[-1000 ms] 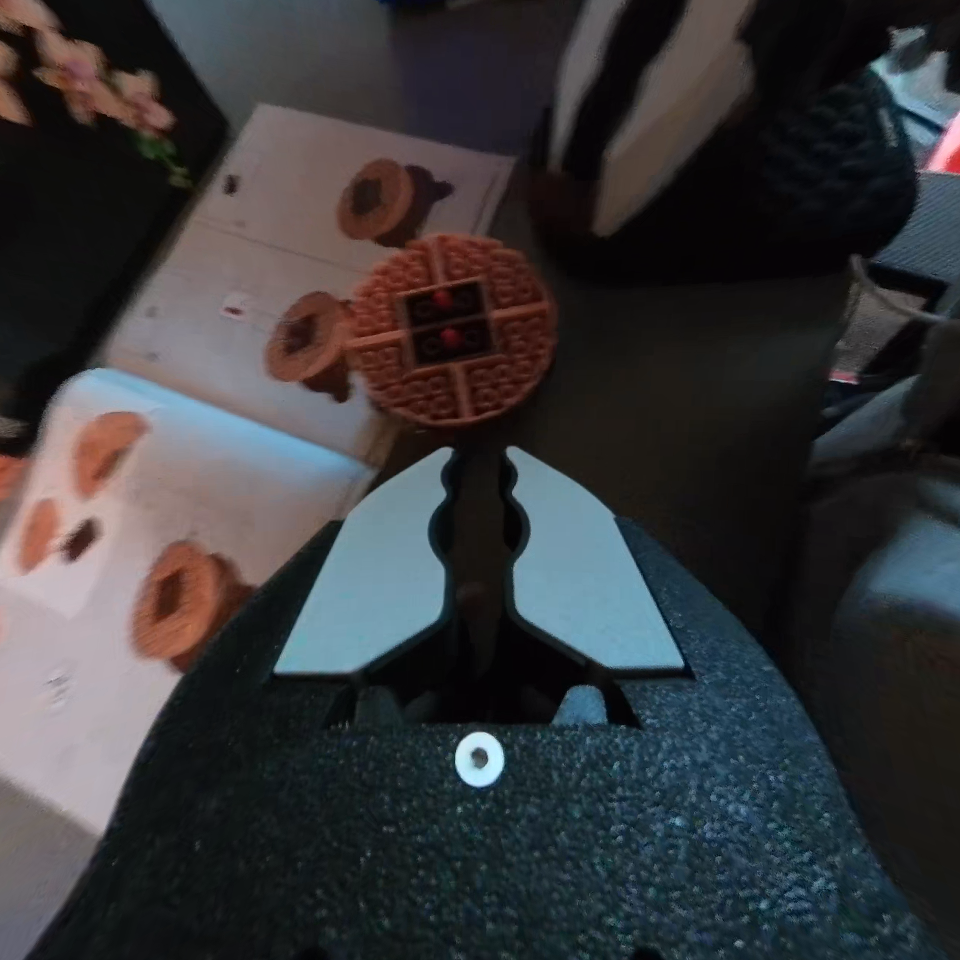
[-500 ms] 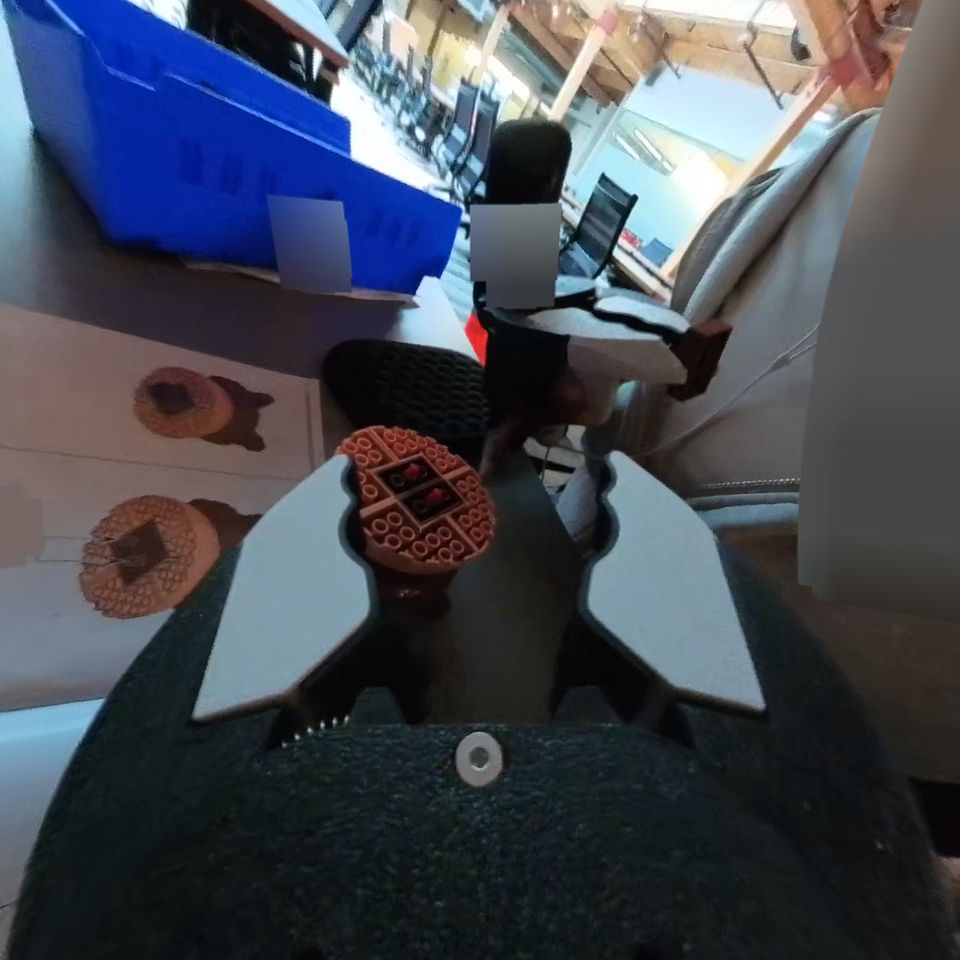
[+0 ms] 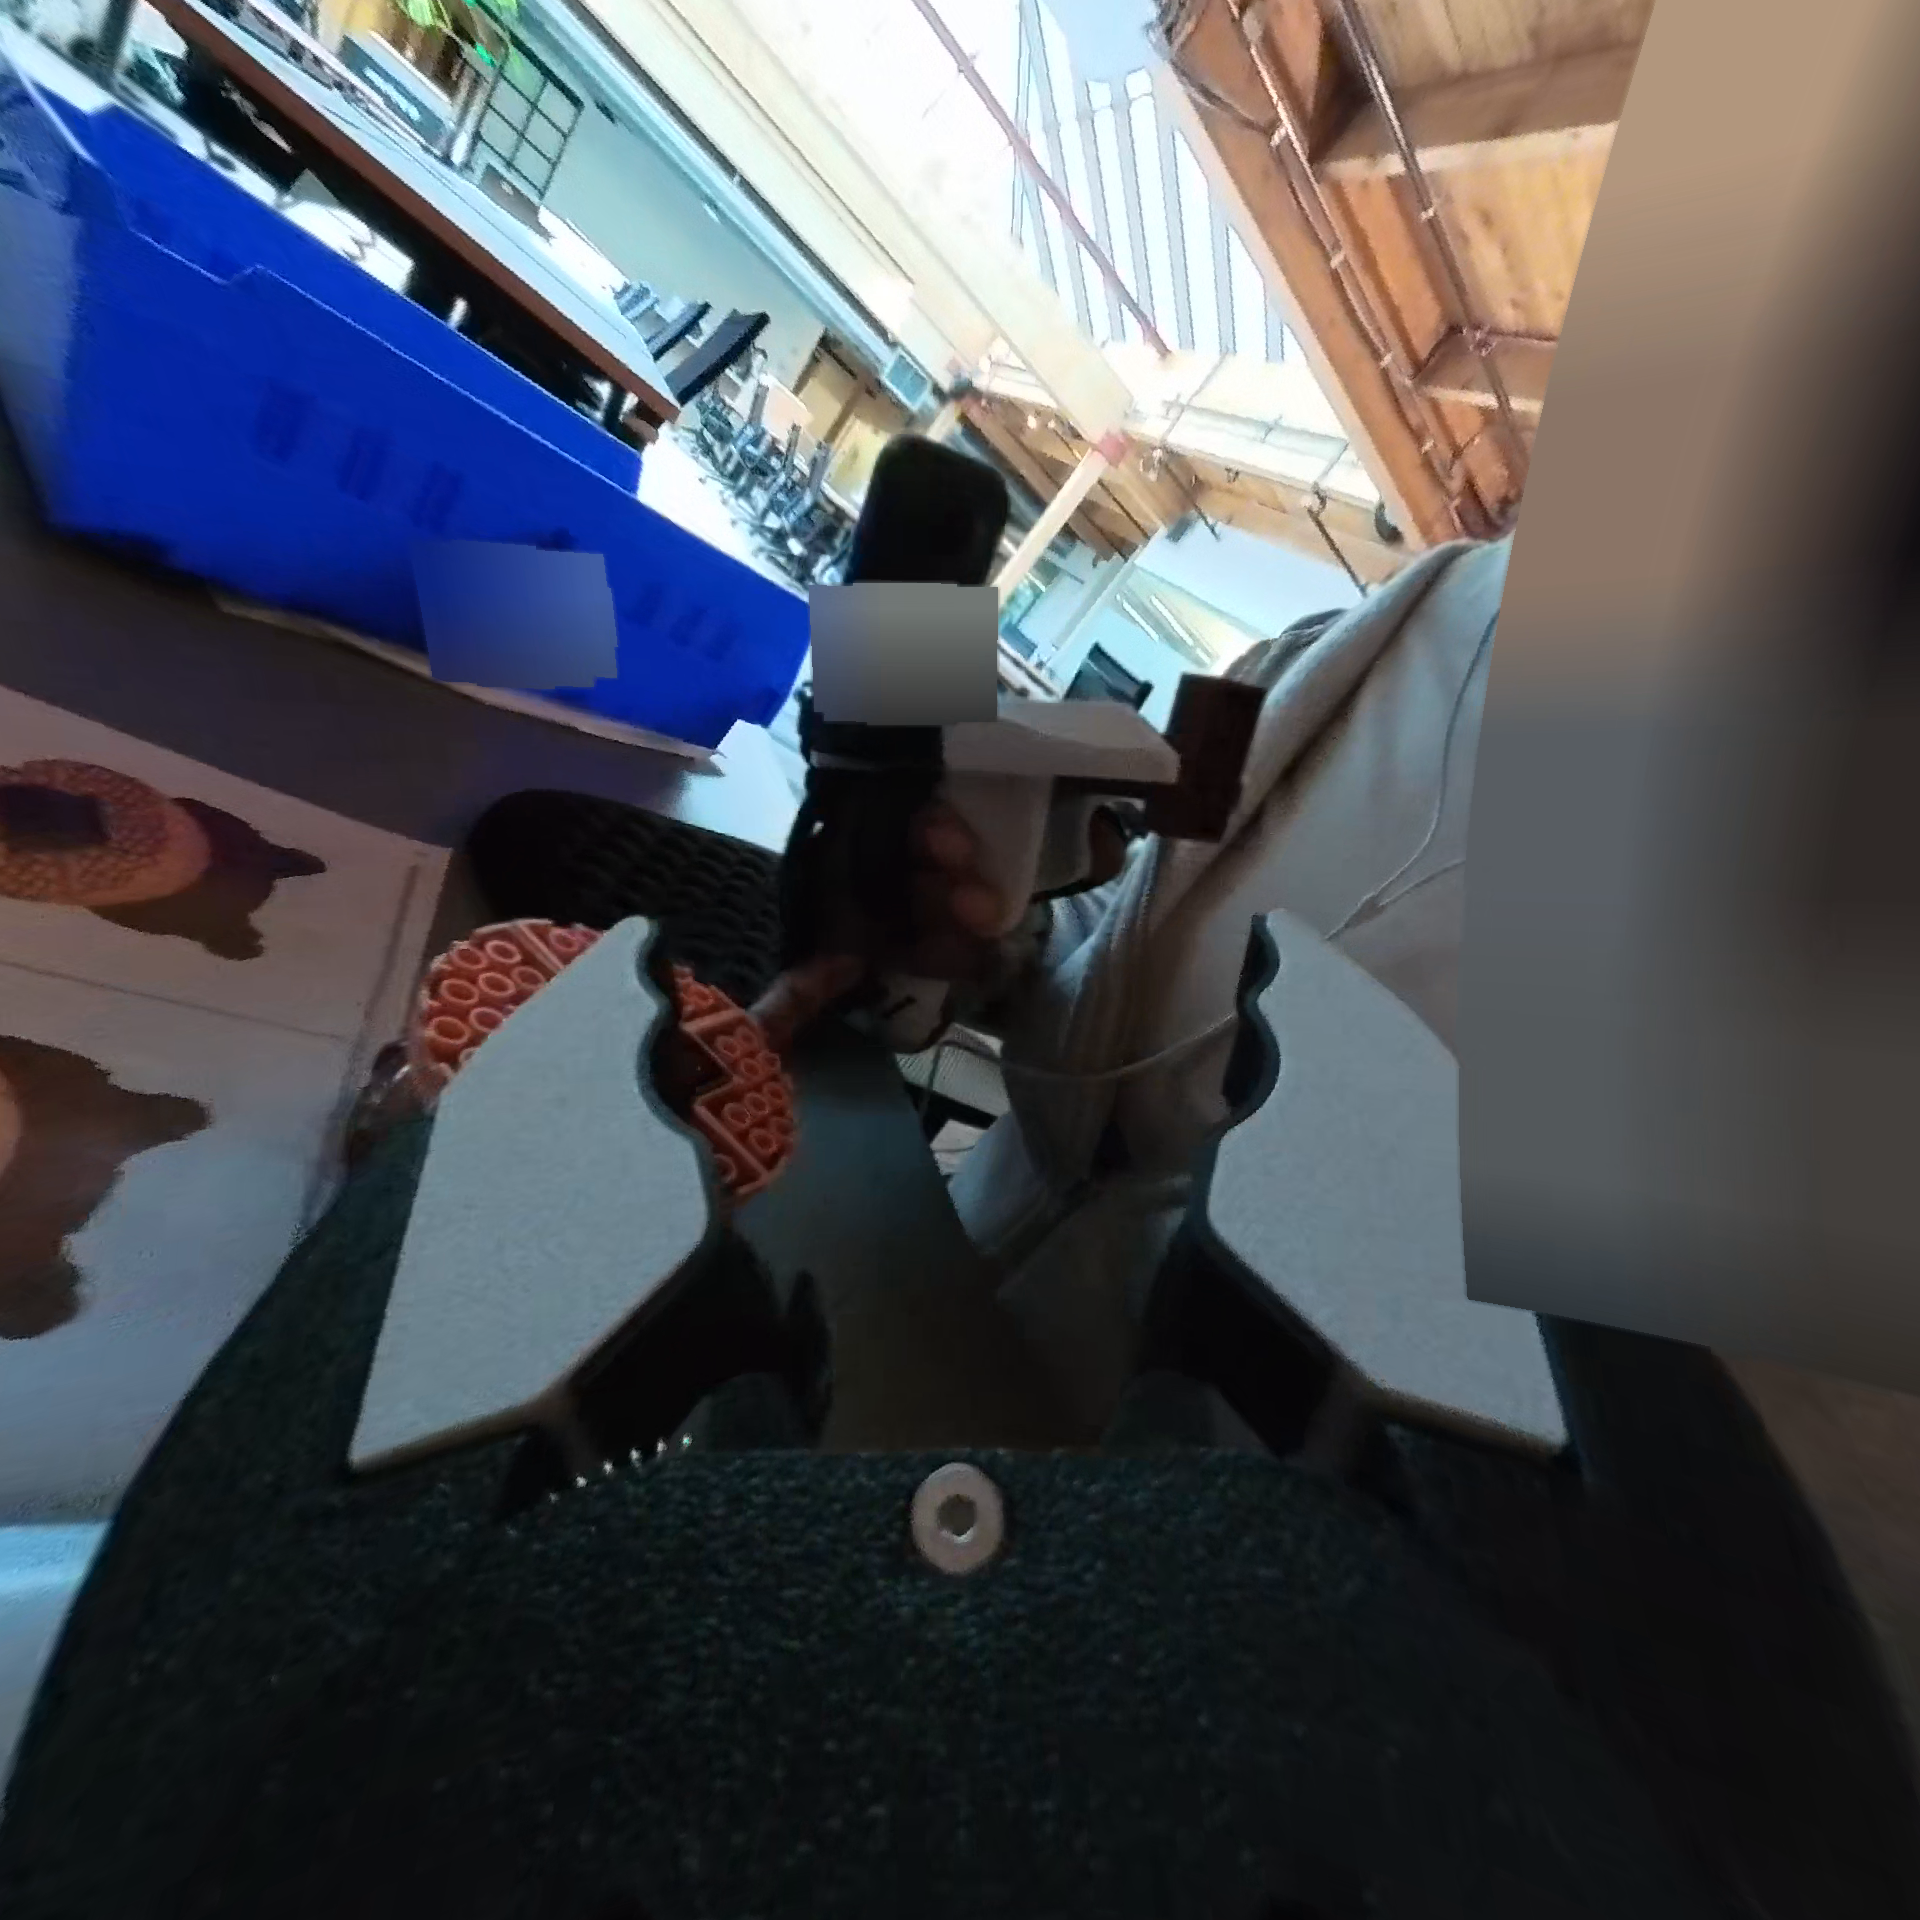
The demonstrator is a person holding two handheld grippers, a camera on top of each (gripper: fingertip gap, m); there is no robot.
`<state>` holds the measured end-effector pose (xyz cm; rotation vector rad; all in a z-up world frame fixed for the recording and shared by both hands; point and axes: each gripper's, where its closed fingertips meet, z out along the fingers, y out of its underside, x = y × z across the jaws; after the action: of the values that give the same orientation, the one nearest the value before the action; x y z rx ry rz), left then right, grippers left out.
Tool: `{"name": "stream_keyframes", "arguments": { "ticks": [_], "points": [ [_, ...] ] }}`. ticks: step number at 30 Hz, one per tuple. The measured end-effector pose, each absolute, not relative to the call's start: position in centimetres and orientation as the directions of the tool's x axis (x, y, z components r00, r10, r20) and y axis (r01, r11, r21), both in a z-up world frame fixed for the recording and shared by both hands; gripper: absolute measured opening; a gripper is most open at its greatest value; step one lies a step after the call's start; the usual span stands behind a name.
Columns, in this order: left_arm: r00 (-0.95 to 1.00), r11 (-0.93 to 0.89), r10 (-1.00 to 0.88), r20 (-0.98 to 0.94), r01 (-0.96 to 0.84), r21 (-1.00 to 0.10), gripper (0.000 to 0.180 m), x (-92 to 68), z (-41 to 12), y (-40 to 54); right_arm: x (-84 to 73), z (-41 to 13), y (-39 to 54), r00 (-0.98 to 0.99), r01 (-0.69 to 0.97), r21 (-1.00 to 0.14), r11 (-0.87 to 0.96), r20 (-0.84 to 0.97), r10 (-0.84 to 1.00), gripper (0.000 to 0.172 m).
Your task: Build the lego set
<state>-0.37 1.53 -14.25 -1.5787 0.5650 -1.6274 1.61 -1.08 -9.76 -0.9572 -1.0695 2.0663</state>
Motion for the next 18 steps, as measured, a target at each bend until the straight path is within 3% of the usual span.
{"name": "stream_keyframes", "arguments": {
  "ticks": [11, 18],
  "points": [
    [0.224, -0.546, -0.741, 0.633, 0.346, -0.763, 0.101, 3.3, -14.6, 0.0, 3.1, -10.9, -0.2, -0.641, -0.084, -0.932, -0.351, -0.219, 0.735, 0.015],
    [0.637, -0.398, -0.646, 0.42, 0.189, -0.898, 0.083, -0.3, -17.0, 1.5, 4.6, -11.9, 1.6, -0.598, 0.005, -0.968, -0.249, -0.202, 0.775, 0.015]
  ]
}}
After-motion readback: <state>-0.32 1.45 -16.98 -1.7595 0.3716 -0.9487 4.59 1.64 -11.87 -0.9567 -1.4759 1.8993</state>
